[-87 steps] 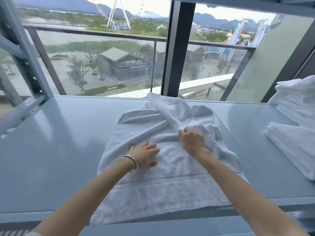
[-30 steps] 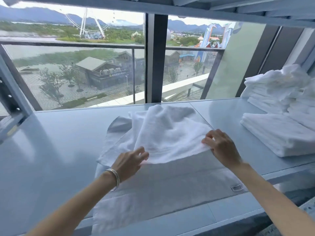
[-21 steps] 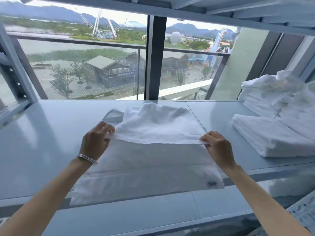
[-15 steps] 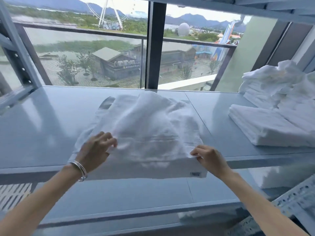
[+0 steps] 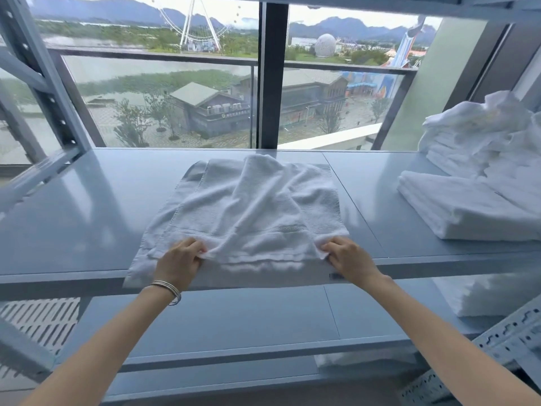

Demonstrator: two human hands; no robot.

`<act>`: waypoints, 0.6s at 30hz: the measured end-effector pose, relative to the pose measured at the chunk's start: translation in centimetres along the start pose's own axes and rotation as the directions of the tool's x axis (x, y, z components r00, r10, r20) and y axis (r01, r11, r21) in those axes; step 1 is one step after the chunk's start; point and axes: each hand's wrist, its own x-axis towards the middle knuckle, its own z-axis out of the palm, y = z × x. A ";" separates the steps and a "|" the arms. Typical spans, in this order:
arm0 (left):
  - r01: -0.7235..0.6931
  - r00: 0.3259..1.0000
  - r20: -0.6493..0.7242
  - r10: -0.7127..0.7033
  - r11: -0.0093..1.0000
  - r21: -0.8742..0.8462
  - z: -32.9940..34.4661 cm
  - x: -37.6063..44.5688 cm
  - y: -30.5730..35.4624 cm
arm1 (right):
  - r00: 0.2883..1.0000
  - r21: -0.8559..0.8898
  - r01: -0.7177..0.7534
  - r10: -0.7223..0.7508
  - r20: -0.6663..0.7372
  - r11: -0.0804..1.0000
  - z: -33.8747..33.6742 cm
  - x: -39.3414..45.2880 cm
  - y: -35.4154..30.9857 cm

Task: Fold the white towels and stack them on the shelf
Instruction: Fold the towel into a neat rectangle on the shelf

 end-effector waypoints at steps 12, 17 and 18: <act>0.090 0.996 -0.021 -0.091 0.995 -0.033 -1.2 9.4 -0.1 | 0.955 -0.165 -0.288 0.271 -0.122 0.943 -2.6 9.0 1.5; -0.298 0.870 -0.415 0.267 0.955 -0.011 -6.6 8.8 -1.0 | 0.870 -0.027 0.005 -0.018 -0.492 1.000 -4.8 4.5 0.3; -0.371 0.854 -0.384 0.350 0.928 0.021 -6.4 7.4 -1.3 | 0.902 -0.026 0.044 -0.050 -0.429 0.999 -3.9 3.4 0.5</act>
